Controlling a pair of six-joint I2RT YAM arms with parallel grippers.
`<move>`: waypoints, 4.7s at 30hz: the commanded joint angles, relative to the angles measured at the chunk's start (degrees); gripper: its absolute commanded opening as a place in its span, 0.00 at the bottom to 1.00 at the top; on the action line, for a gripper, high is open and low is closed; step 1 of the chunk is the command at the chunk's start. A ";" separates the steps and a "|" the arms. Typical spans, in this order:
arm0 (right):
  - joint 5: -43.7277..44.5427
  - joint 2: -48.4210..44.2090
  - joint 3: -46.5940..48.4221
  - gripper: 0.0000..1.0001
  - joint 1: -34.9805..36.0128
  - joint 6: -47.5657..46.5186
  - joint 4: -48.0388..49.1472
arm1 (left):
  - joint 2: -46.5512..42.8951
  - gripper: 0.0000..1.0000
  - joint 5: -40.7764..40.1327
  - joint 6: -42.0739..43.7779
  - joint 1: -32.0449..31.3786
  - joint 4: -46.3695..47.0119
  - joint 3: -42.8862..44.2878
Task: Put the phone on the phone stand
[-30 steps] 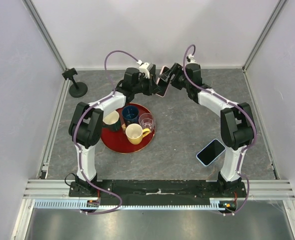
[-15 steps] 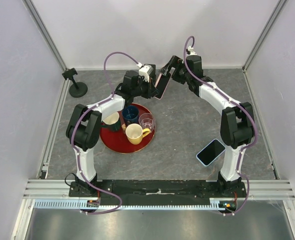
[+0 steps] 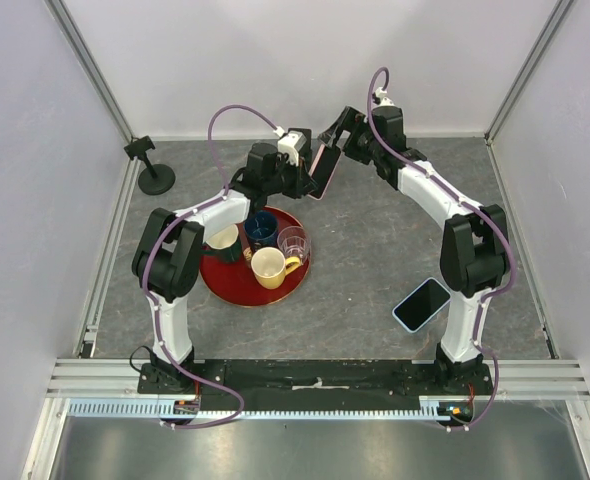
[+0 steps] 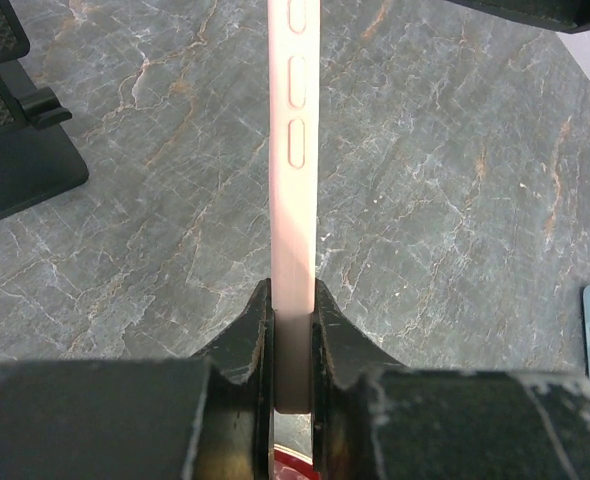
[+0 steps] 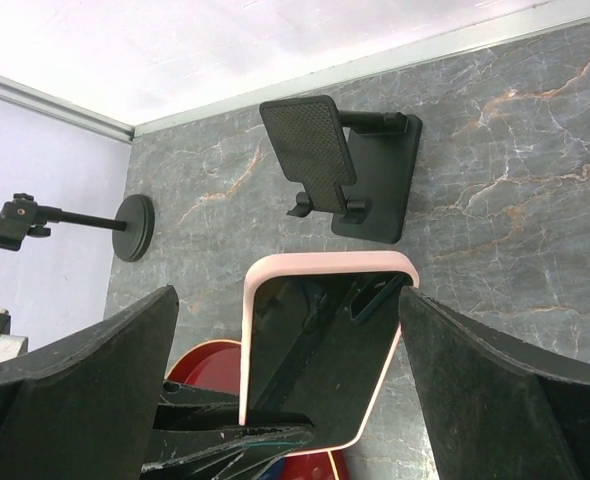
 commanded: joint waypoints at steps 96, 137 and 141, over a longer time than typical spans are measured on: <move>-2.73 4.12 -3.58 0.42 3.93 6.25 17.87 | -12.60 0.02 -1.05 -5.59 3.30 25.80 -15.04; 46.23 28.02 34.91 0.00 18.96 -35.95 24.11 | -20.95 0.77 -10.55 -13.50 13.85 29.58 -26.29; 46.06 29.87 38.16 0.00 19.05 -35.95 23.23 | -20.33 0.77 -9.93 -14.03 13.85 29.84 -26.11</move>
